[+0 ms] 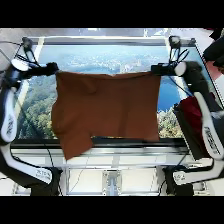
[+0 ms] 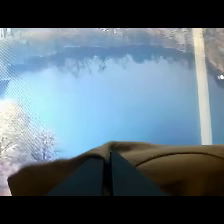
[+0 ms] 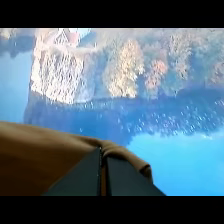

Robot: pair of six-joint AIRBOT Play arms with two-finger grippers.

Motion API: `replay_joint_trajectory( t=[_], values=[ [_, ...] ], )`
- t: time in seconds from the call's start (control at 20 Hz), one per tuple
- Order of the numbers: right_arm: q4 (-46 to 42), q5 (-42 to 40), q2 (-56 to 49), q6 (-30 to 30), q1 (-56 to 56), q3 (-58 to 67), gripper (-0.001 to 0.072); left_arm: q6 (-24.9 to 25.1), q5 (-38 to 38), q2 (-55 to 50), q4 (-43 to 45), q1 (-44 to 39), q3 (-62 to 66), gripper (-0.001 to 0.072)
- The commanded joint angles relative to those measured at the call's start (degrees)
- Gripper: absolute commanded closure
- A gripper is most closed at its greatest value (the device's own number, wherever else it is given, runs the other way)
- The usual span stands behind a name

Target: Fold the shirts.

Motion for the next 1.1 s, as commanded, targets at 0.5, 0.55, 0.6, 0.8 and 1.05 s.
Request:
replay_joint_trajectory(
  t=[0.5, 0.55, 0.6, 0.8, 1.05],
  values=[
    [1.18, 25.57, 11.43, -0.87, -18.49, 22.45, 0.0166, 1.27, -13.88, 16.17, -22.14, 22.36, 7.63, 0.001],
    [-1.07, 32.7, 15.5, -2.91, -21.9, 22.05, 0.0167, 1.27, -19.89, 19.78, -20.35, 26.93, 6.34, 0.001],
    [-1.92, 38.1, 18.91, -4.66, -25.16, 20.68, 0.0166, 1.51, -24.72, 23.19, -18.97, 30.73, 3.5, 0.001],
    [0.74, 39.43, 37.75, -6.64, -35.93, -9.75, 0.0167, 5.07, -23.96, 42.23, -16.09, 42.12, -30.97, 0.001],
    [20.37, 15.87, 59.69, 7.67, -38.99, -62.45, 0.0253, -1.14, -19.45, 55.91, -23.76, 46.6, -71.38, 0.001]
  ],
)
